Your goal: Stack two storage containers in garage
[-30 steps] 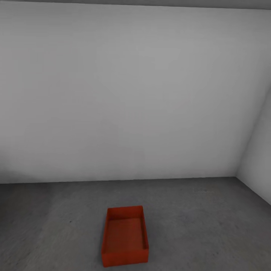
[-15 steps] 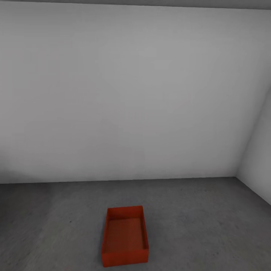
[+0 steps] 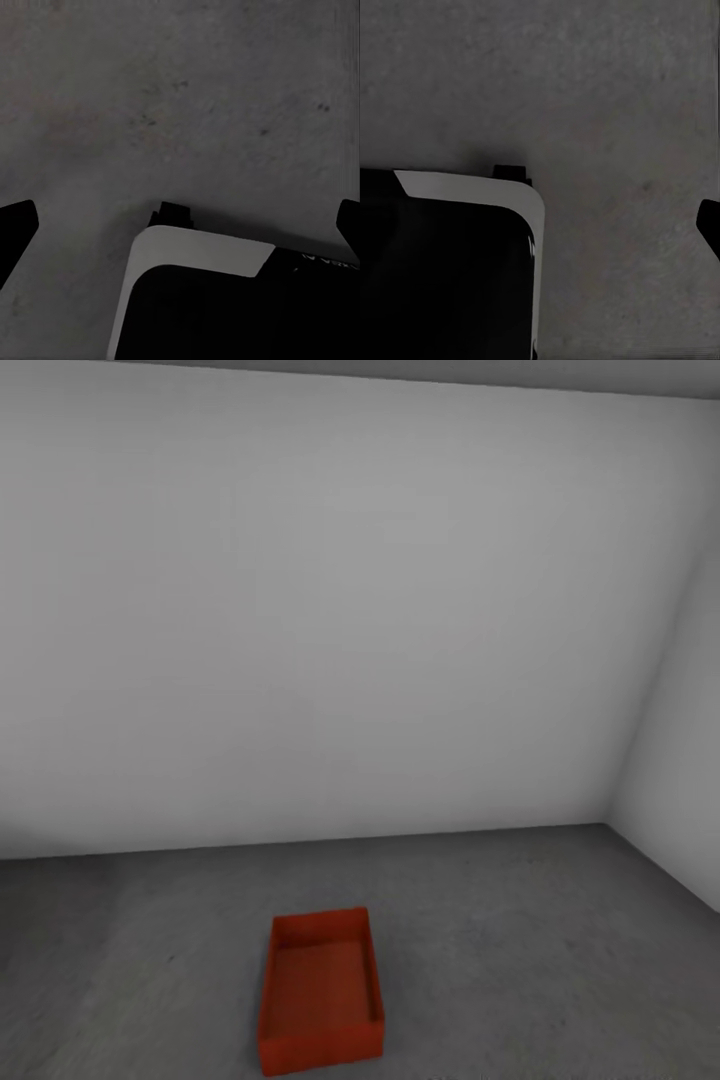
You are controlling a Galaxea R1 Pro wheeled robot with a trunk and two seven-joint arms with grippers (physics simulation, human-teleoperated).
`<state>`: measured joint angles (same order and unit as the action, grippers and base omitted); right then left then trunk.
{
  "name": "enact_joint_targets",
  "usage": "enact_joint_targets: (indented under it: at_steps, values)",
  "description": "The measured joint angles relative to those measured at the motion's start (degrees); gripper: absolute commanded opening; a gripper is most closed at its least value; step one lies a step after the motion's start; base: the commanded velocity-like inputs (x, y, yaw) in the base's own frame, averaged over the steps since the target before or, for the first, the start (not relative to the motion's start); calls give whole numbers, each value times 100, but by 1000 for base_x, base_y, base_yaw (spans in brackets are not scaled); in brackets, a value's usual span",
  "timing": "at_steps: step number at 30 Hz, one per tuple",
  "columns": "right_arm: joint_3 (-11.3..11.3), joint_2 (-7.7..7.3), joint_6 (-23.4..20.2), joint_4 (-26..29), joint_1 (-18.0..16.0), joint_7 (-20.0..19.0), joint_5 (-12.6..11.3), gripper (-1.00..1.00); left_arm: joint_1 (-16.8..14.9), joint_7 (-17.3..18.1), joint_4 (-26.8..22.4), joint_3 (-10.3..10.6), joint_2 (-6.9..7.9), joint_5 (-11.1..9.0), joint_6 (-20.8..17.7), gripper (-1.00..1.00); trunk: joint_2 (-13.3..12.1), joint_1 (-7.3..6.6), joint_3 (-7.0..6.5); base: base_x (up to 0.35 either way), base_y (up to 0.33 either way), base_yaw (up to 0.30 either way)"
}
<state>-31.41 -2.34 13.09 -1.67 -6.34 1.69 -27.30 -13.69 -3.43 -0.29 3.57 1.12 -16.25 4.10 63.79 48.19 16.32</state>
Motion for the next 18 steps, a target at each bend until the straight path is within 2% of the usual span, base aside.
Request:
enact_joint_targets:
  at_steps: [10, 18]
  values:
    - [16, 2, 8, -5, 0, 6, -17, 100, 0, 17, 6, 4, -123, -9, 0, 100, 0, 0, -27, 0, 0, -274]
    - [32, -3, 9, -8, 0, 7, -27, 100, 0, 18, 10, 7, -145, -26, 2, 100, 0, 0, -32, 0, 0, -287]
